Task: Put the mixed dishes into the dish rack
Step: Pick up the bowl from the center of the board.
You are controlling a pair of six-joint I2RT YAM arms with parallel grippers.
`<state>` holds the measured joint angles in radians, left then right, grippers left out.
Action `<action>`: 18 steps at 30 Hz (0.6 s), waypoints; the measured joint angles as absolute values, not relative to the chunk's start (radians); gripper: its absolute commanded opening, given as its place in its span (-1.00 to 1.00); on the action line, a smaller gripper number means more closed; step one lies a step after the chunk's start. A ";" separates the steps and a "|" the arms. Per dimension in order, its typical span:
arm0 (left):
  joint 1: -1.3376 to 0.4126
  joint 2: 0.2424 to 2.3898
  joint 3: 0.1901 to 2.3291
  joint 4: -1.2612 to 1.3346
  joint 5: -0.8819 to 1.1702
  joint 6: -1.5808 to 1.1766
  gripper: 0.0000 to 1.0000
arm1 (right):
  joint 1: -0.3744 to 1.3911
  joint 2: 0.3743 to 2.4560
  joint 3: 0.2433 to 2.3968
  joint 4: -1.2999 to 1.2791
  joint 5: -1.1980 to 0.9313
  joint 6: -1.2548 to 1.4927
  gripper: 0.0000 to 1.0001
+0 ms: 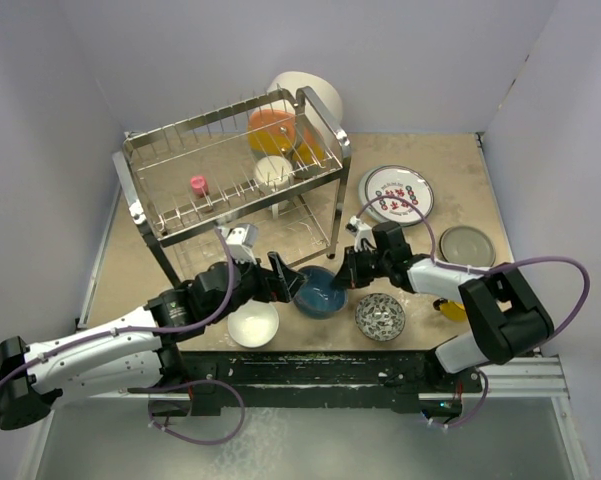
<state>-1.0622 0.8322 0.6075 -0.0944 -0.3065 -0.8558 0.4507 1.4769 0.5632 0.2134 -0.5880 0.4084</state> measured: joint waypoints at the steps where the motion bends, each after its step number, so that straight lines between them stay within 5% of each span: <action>1: -1.062 0.831 0.606 -0.094 -0.307 -0.857 0.98 | 0.449 1.476 0.563 0.216 -0.593 0.409 -1.00; 18: -1.062 0.834 0.526 0.018 -0.262 -1.152 0.98 | 0.342 1.455 0.603 0.279 -0.863 0.444 -1.00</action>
